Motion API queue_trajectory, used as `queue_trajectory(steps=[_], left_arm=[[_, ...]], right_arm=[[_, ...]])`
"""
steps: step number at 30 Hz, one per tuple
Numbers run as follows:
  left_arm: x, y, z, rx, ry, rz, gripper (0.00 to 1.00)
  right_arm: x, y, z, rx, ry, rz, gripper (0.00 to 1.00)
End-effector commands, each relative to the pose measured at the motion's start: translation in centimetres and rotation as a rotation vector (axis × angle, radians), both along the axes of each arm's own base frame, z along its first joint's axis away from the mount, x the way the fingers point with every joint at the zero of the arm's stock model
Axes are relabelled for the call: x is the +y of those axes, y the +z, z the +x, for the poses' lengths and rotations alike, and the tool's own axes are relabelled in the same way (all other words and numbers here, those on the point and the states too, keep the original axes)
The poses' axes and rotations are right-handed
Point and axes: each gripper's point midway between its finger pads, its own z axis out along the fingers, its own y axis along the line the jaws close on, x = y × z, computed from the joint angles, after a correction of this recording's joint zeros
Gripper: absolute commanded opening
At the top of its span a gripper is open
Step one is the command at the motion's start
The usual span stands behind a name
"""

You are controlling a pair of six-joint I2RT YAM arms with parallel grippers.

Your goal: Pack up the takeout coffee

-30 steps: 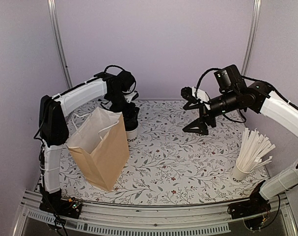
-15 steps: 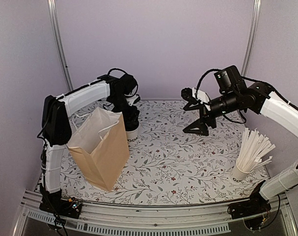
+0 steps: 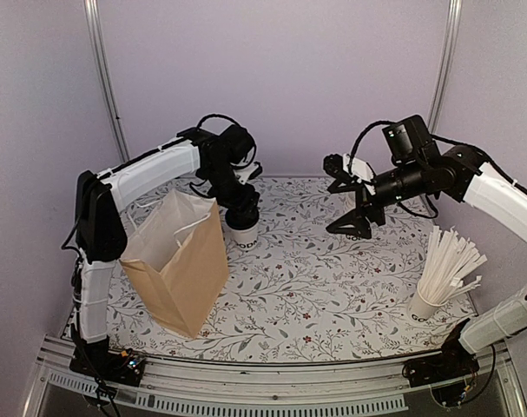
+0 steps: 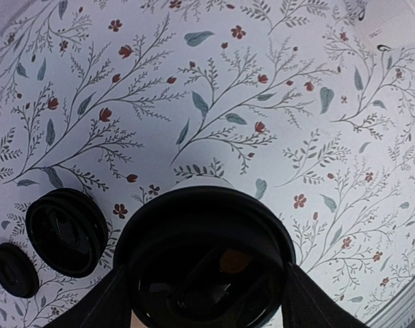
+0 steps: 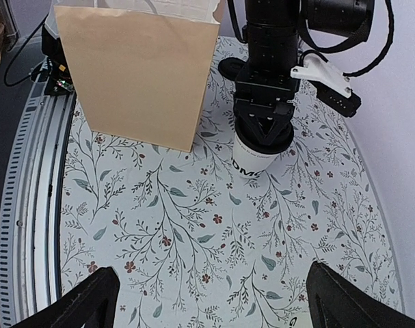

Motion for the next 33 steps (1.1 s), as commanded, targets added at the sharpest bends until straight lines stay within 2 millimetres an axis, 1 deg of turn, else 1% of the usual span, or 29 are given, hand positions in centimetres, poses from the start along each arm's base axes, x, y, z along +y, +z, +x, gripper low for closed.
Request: queue_trajectory(steps=[1, 3, 6, 8, 12, 14, 15, 19, 22, 27, 33], left_arm=[[-3.8, 5.8, -2.5, -0.097, -0.094, -0.104, 0.62], [-5.3, 6.7, -3.9, -0.111, -0.133, -0.119, 0.63], [-7.1, 7.4, -6.1, -0.123, -0.189, -0.124, 0.63], [-8.1, 7.8, -7.5, -0.125, -0.224, -0.129, 0.63], [-9.6, 8.7, -9.7, -0.151, -0.269, -0.123, 0.63], [-10.5, 8.7, -11.1, -0.142, -0.305, -0.131, 0.63], [-11.1, 8.5, -12.2, -0.136, -0.330, -0.129, 0.64], [-12.7, 6.2, -14.7, -0.102, -0.397, -0.084, 0.64], [-13.6, 4.1, -15.9, -0.068, -0.425, -0.051, 0.64], [-14.2, 1.1, -17.0, 0.003, -0.450, -0.023, 0.65], [-15.0, -0.4, -17.6, 0.045, -0.463, -0.027, 0.67]], right_arm=[[-1.7, 2.0, 1.1, -0.049, -0.069, 0.035, 0.99], [-2.5, 2.4, 1.6, -0.057, -0.099, 0.042, 0.99], [-3.9, 2.9, 2.4, -0.077, -0.152, 0.048, 0.99], [-4.6, 3.2, 2.7, -0.088, -0.177, 0.051, 0.99], [-6.0, 3.6, 3.6, -0.105, -0.234, 0.052, 0.99], [-6.7, 3.8, 4.2, -0.115, -0.267, 0.051, 0.99], [-7.2, 3.7, 4.5, -0.121, -0.286, 0.048, 0.99], [-8.8, 3.2, 5.7, -0.146, -0.360, 0.033, 0.99], [-9.2, 2.8, 5.8, -0.134, -0.373, 0.031, 0.99], [-9.2, 2.5, 5.6, -0.132, -0.366, 0.028, 0.99], [-9.0, 2.0, 5.6, -0.118, -0.353, 0.023, 0.99]])
